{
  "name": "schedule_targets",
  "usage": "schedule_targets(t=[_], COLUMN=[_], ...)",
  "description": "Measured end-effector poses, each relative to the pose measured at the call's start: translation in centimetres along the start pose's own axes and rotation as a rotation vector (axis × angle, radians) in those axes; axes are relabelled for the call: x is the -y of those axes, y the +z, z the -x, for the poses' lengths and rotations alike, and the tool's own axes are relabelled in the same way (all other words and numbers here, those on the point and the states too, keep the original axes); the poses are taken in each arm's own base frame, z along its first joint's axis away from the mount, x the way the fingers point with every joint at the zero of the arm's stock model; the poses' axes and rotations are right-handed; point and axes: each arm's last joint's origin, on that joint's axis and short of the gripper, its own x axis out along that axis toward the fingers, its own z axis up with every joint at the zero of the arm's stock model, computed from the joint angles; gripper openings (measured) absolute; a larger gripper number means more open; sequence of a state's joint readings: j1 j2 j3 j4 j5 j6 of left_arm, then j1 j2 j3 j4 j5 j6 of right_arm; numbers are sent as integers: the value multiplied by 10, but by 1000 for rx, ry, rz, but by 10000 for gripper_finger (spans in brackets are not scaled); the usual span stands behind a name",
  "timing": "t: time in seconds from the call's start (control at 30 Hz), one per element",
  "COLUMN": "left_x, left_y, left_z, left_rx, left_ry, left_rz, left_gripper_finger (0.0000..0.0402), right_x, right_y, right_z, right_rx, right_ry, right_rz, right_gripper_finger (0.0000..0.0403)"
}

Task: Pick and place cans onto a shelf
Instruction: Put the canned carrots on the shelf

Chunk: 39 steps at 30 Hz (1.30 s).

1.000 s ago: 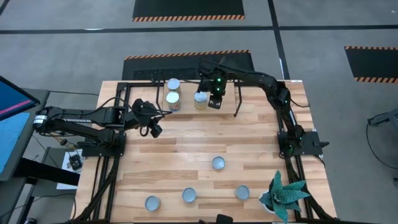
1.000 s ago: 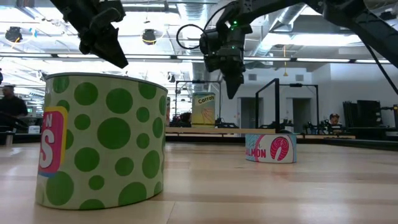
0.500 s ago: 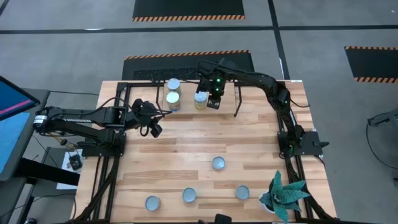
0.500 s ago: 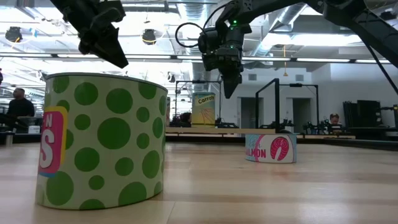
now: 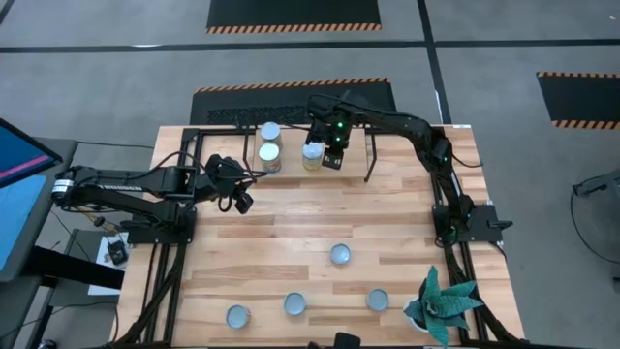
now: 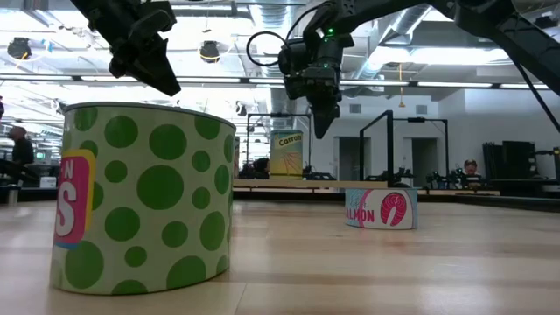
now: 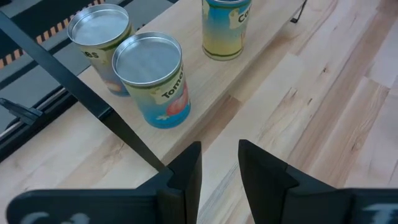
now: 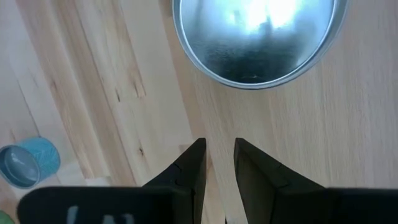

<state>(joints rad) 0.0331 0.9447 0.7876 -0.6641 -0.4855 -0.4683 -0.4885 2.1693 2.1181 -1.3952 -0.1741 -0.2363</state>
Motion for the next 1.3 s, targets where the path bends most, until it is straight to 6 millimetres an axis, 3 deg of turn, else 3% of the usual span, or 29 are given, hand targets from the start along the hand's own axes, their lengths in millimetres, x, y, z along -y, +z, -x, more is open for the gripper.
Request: schedule_targets(t=[0.8, 1.0, 1.3], left_x=[0, 0, 0], left_y=[0, 0, 0], left_z=[0, 0, 0], left_rx=[0, 0, 0], left_ry=[0, 1, 0], left_rz=[-11, -11, -12], left_gripper_finger=[96, 96, 96], right_x=[2, 7, 3], right_y=[0, 9, 14], right_z=[0, 1, 1], right_rx=[0, 82, 116], right_ry=[-1, -129, -143], right_rz=[-4, 17, 53], right_gripper_finger=[107, 107, 107])
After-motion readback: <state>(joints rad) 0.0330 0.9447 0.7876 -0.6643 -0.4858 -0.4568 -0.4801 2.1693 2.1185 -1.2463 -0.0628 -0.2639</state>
